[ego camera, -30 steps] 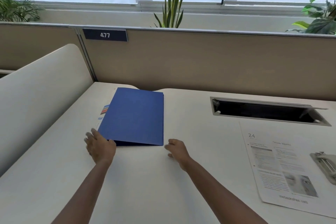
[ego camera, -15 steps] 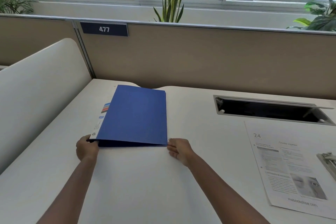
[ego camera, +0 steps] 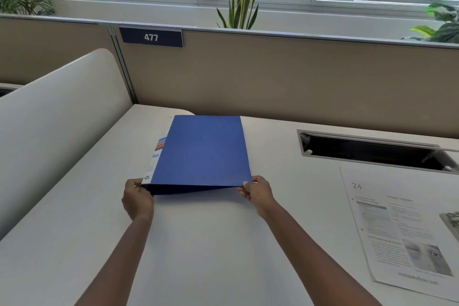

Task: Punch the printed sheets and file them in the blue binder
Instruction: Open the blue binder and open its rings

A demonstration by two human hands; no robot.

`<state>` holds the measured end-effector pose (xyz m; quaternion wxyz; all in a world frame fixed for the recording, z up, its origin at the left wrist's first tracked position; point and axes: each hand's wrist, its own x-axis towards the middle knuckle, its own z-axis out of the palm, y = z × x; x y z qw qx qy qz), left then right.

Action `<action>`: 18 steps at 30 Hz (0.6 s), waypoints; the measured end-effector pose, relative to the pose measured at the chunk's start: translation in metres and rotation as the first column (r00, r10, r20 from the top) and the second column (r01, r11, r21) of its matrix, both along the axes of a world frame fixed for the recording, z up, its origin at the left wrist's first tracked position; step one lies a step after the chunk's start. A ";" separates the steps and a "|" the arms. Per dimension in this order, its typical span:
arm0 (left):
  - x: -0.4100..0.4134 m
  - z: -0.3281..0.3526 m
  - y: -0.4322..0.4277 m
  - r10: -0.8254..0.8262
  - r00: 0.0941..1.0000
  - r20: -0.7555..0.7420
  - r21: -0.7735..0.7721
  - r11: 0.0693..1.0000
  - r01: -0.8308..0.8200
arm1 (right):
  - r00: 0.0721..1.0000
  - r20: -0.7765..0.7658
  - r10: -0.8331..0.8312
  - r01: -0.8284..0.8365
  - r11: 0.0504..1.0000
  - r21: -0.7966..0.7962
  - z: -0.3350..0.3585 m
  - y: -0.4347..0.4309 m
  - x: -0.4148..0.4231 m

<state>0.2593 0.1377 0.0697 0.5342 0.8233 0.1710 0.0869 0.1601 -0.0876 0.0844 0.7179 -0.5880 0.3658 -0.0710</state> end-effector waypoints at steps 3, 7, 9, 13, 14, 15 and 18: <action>-0.012 0.000 -0.010 -0.032 0.999 0.026 -0.029 0.999 0.032 | 0.999 0.035 -0.032 0.033 0.999 -0.011 0.007 -0.010 -0.014; -0.035 0.002 -0.031 -0.102 0.991 0.089 -0.049 0.993 0.107 | 0.994 0.071 -0.079 0.081 0.997 -0.020 0.012 -0.027 -0.048; -0.049 0.005 -0.045 -0.147 0.982 0.121 -0.060 0.986 0.155 | 0.991 0.079 -0.110 0.113 0.993 -0.032 0.013 -0.037 -0.070; -0.082 0.008 -0.073 -0.241 0.958 0.158 -0.061 0.966 0.253 | 0.979 0.066 -0.191 0.195 0.979 -0.053 0.014 -0.056 -0.119; -0.090 0.008 -0.079 -0.260 0.952 0.161 -0.059 0.960 0.272 | 0.975 0.065 -0.211 0.214 0.975 -0.053 0.014 -0.059 -0.132; -0.100 0.008 -0.085 -0.279 0.946 0.164 -0.057 0.955 0.291 | 0.971 0.064 -0.229 0.232 0.971 -0.053 0.013 -0.062 -0.145; -0.128 0.009 -0.098 -0.329 0.926 0.184 -0.062 0.937 0.345 | 0.961 0.063 -0.268 0.272 0.961 -0.056 0.010 -0.068 -0.181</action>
